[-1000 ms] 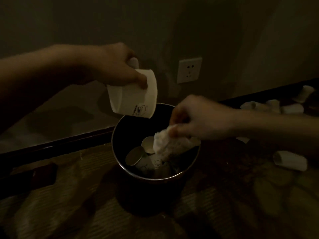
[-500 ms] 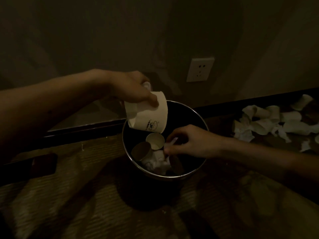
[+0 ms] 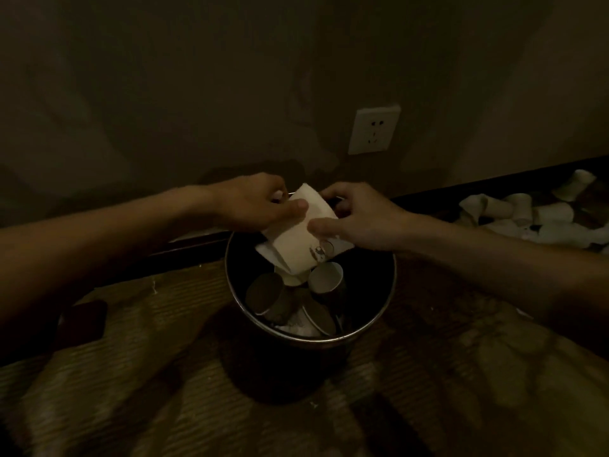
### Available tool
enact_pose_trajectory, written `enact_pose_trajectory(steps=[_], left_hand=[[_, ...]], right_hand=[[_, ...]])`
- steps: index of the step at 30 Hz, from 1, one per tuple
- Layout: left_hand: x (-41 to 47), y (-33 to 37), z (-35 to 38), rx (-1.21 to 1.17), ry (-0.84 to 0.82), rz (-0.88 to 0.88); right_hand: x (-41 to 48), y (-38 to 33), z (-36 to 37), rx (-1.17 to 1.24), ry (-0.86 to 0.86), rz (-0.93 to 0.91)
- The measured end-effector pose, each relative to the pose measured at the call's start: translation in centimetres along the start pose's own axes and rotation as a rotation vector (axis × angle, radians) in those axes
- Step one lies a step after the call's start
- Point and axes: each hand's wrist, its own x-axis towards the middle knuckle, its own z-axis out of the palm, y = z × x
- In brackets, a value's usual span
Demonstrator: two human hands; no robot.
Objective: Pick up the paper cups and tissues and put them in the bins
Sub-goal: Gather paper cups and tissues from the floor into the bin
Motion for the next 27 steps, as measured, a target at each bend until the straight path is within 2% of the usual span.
enact_pose_trajectory(steps=[3,9,11,13,16,18,22,24,27], left_hand=[[0.3,-0.3,0.4,0.123,0.026,-0.018],[1.0,-0.8,1.3,-0.17,-0.147,-0.1],[1.1,-1.0,1.5,-0.221,-0.177,-0.125],[1.2,-1.5,1.4,-0.25,-0.198,-0.107],[1.3,-2.4,1.0,-0.348,-0.217,-0.084],[1.4,-2.6,0.7,-0.367,-0.192,-0.074],[1.6,-1.9,0.9,-0.414,-0.09,-0.07],[1.8,-1.7,1.5,-0.445,-0.004,-0.079],[2.2,-1.7,3.0,-0.472,0.072,-0.08]], right_hand=[[0.2,0.4,1.1,-0.378,0.016,-0.113],[0.2,2.2,3.8,-0.832,-0.103,-0.224],[0.2,2.8,4.4,-0.894,-0.163,-0.248],[0.3,3.5,4.7,-0.832,-0.275,-0.207],[0.4,4.0,4.6,-0.606,-0.401,-0.119],[0.6,3.7,4.3,-0.4,-0.315,-0.105],[1.6,2.2,3.1,0.171,-0.112,-0.009],[2.0,1.7,2.5,0.271,-0.056,0.027],[1.9,1.7,2.6,0.279,-0.011,0.038]])
